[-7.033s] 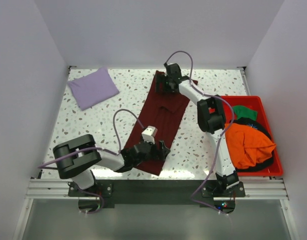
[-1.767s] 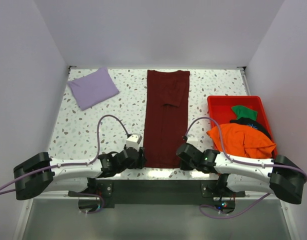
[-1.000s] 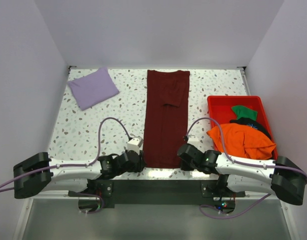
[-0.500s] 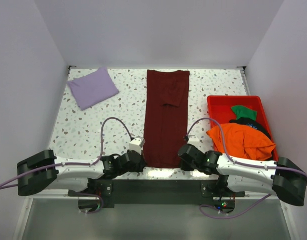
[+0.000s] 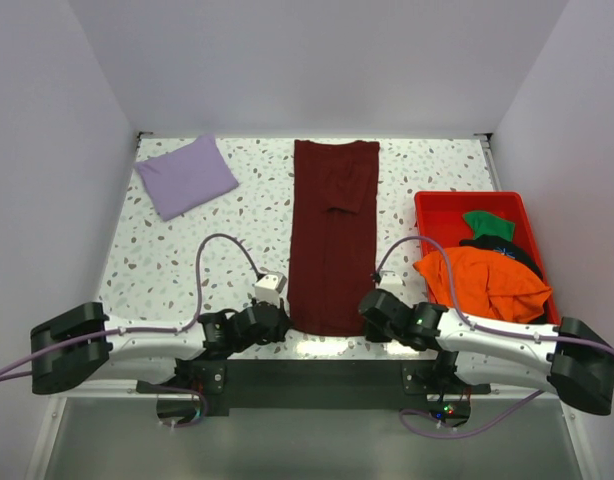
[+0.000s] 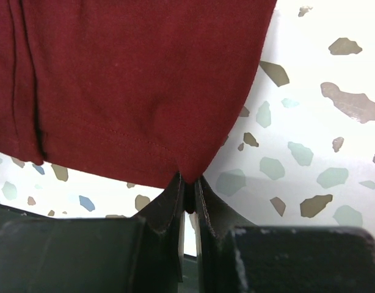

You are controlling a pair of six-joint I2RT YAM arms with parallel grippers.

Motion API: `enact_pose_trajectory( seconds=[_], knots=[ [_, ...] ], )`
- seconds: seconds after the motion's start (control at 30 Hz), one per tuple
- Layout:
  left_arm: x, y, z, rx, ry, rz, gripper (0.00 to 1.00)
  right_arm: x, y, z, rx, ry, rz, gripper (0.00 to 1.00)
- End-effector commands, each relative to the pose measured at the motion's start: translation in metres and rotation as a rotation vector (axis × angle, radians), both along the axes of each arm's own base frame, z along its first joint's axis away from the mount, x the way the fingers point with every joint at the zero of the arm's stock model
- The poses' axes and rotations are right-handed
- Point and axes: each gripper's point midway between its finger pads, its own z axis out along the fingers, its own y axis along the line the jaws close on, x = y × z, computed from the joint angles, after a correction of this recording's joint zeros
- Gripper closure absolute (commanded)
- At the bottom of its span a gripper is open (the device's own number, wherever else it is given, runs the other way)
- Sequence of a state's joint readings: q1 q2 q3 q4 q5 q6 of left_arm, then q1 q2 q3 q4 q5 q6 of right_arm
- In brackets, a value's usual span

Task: Fold and stack the t-shirts
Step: Fold the tshirt

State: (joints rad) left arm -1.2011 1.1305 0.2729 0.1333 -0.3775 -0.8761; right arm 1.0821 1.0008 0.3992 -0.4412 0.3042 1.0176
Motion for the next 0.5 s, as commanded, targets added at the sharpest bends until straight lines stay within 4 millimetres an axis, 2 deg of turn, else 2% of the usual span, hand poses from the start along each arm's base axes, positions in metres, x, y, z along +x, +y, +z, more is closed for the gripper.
enact_pose_trajectory(
  seconds=[0.0, 0.47],
  knots=[
    [0.013, -0.005, 0.017, -0.045, -0.076, 0.034, 1.00, 0.004, -0.016, -0.001, -0.059, -0.030, -0.036, 0.97],
    [0.021, 0.000, 0.035, -0.063, -0.136, 0.064, 1.00, 0.013, -0.013, 0.018, -0.060, -0.078, -0.039, 1.00]
  ],
)
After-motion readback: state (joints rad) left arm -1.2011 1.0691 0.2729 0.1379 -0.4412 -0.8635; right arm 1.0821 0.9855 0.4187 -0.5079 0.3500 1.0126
